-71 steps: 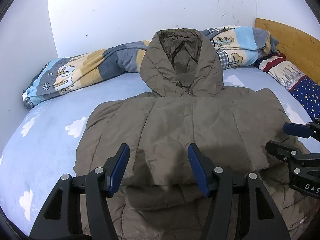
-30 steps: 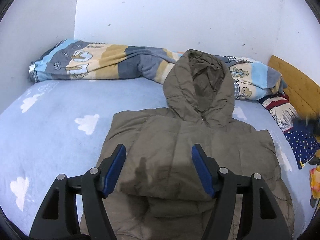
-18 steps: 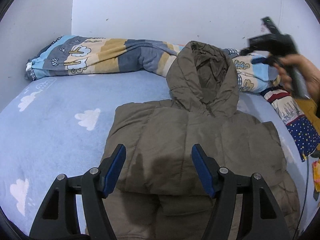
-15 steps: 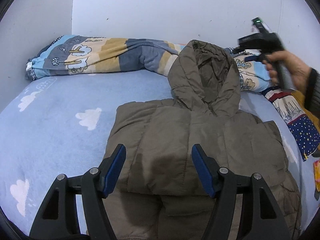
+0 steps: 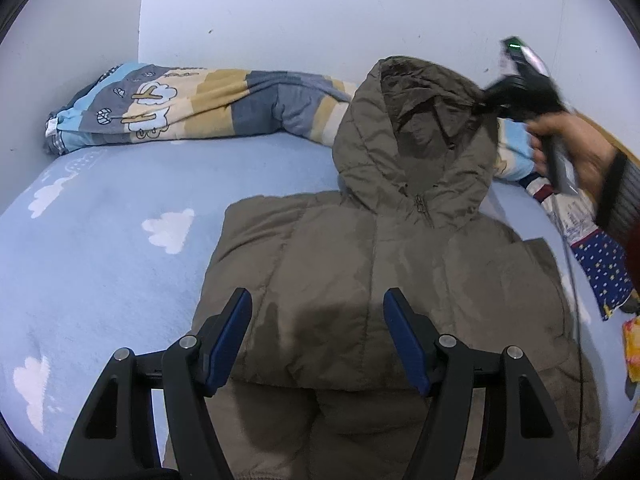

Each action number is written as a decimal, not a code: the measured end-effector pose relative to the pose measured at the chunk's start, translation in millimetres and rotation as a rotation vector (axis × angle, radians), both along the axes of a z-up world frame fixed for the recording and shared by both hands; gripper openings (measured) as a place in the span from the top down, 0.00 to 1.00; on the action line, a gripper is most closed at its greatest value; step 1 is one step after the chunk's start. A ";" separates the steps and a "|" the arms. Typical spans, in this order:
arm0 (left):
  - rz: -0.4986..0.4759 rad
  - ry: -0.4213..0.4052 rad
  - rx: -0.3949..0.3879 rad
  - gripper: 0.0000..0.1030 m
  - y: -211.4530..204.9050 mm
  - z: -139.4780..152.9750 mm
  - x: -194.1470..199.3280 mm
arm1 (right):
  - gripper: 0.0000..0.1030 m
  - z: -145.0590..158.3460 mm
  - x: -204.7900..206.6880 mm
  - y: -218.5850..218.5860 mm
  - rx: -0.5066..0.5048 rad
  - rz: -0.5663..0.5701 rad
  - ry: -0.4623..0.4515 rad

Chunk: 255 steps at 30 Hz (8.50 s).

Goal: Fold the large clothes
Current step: 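Grasp the jacket hood tip with the right tool, then fold the hood with the right tool down over the jacket body toward the hem, then open the right tool and release the hood onto the jacket, then move both tools to the jacket hem with the drawstring cords, then grasp the hem at the drawstring cords with the right tool while the left tool grasps the hem beside it, then lift the held hem off the bed with both tools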

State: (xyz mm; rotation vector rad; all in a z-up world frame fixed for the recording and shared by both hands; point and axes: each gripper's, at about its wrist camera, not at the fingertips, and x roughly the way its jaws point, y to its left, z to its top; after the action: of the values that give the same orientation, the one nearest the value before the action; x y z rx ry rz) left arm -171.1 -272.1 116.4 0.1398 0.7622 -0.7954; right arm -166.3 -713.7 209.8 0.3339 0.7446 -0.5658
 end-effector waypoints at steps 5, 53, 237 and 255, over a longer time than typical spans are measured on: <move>0.021 -0.022 -0.034 0.35 16.1 16.1 -1.3 | 0.92 48.1 -99.0 63.9 -0.045 0.085 -0.121; -0.097 0.021 -0.029 0.34 -45.7 -6.8 -31.9 | 0.58 -39.7 -191.9 204.6 0.086 0.182 -0.126; 0.257 0.250 0.002 0.33 239.6 -96.6 -160.7 | 0.52 -189.4 -555.0 289.2 0.699 -0.290 -0.220; 0.217 0.137 0.066 0.51 228.0 -87.8 -171.5 | 0.78 -177.6 -551.5 298.3 0.593 -0.244 -0.258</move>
State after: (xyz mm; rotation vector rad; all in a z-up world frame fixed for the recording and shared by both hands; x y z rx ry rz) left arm -342.6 -44.1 28.6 0.0602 0.9169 -0.5776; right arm -717.8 -415.4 32.2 1.0390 0.6124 -0.5088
